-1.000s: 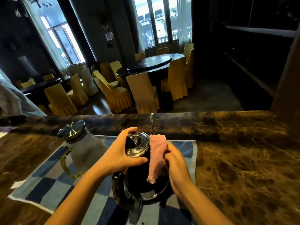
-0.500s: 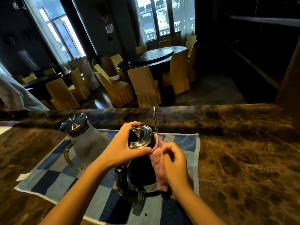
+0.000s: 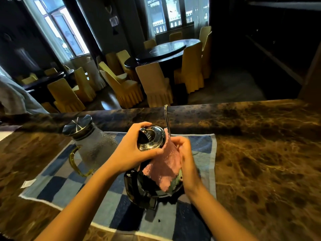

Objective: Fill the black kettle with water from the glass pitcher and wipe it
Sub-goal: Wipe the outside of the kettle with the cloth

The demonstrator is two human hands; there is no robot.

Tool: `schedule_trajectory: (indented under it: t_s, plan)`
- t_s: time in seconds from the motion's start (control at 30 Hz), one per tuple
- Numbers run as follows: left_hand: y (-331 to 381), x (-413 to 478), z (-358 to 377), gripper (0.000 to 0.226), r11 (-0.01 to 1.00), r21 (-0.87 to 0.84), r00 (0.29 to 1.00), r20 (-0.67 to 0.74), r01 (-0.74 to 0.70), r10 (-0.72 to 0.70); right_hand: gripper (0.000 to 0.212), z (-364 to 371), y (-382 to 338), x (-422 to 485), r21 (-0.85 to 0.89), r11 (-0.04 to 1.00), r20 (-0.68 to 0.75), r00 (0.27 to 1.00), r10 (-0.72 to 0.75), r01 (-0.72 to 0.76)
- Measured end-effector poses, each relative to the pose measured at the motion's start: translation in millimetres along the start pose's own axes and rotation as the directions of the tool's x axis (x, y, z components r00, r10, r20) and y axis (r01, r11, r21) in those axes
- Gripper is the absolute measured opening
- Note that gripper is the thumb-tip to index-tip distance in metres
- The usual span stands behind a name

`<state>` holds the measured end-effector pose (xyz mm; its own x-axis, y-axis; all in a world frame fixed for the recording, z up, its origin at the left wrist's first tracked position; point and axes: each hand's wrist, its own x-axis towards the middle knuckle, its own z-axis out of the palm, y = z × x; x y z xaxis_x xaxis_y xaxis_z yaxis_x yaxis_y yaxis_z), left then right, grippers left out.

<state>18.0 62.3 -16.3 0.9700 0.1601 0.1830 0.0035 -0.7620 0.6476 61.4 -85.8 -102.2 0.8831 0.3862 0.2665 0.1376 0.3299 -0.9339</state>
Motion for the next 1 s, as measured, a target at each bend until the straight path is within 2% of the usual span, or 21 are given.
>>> schedule_trajectory:
  t_s: [0.03, 0.13, 0.17, 0.27, 0.33, 0.43, 0.5, 0.57, 0.63, 0.7, 0.73, 0.83, 0.9, 0.93, 1.0]
  plan:
    - [0, 0, 0, 0.083, 1.0, -0.008, 1.0, -0.003, -0.001, 0.001, 0.029, 2, -1, 8, -0.003, 0.999, -0.058, 0.998, 0.035, -0.036]
    - [1, 0, 1, 0.082, 1.0, -0.011, 1.0, -0.014, 0.0, -0.001, 0.034, 13, 12, 6, -0.315, 0.948, -0.152, 0.988, -0.009, -0.04]
    - [0, 0, 1, 0.082, 1.0, -0.004, 1.0, -0.016, 0.002, -0.002, 0.039, 14, 22, -2, -0.354, 0.934, -0.191, 0.981, -0.029, -0.041]
    - [-1, 0, 1, 0.082, 1.0, 0.001, 1.0, -0.015, 0.01, -0.01, 0.056, 16, 40, -27, -0.281, 0.953, -0.265, 0.963, 0.04, -0.117]
    - [0, -1, 1, 0.082, 1.0, -0.003, 1.0, -0.02, 0.011, -0.011, 0.06, 23, 31, -33, -0.319, 0.937, -0.237, 0.969, 0.065, -0.14]
    - [2, -2, 2, 0.083, 1.0, 0.003, 0.999, -0.031, -0.014, 0.014, 0.065, 35, 7, -15, -0.409, 0.911, -0.18, 0.983, -0.032, -0.045]
    - [2, -2, 3, 0.082, 1.0, -0.004, 0.999, -0.045, -0.027, 0.027, 0.06, 31, 5, 8, -0.422, 0.906, -0.192, 0.98, -0.046, -0.04]
    - [2, -2, 3, 0.083, 1.0, -0.018, 0.999, -0.049, -0.024, 0.023, 0.043, 18, 11, 31, -0.338, 0.927, -0.227, 0.97, 0.087, -0.162]
    - [0, -2, 3, 0.084, 0.999, -0.029, 0.999, -0.044, -0.017, 0.016, 0.022, 6, 21, 38, -0.137, 0.941, -0.35, 0.903, 0.248, -0.311]
    - [0, -2, 4, 0.084, 0.999, -0.035, 0.998, -0.053, -0.019, 0.017, 0.008, 4, 28, 24, 0.032, 0.935, -0.486, 0.812, 0.323, -0.353]
    - [0, -2, 4, 0.085, 0.999, -0.038, 0.998, -0.056, -0.018, 0.015, 0.008, 8, 30, 11, 0.061, 0.942, -0.512, 0.799, 0.314, -0.331]
    - [1, -1, 5, 0.085, 0.999, -0.041, 0.998, -0.057, -0.013, 0.011, 0.027, 30, 25, -22, -0.127, 0.981, -0.408, 0.909, 0.085, -0.149]
    - [1, -1, 5, 0.084, 0.999, -0.026, 0.998, -0.059, -0.027, 0.026, 0.039, 38, 12, -9, -0.229, 0.972, -0.302, 0.953, -0.021, -0.051]
    - [1, -1, 5, 0.083, 0.999, -0.021, 0.997, -0.064, -0.039, 0.038, 0.046, 40, 6, 3, -0.241, 0.97, -0.256, 0.966, -0.031, -0.033]
    - [-1, -1, 5, 0.083, 0.998, -0.028, 0.996, -0.075, -0.051, 0.049, 0.056, 32, 4, 27, -0.315, 0.944, -0.181, 0.982, 0.046, -0.102]
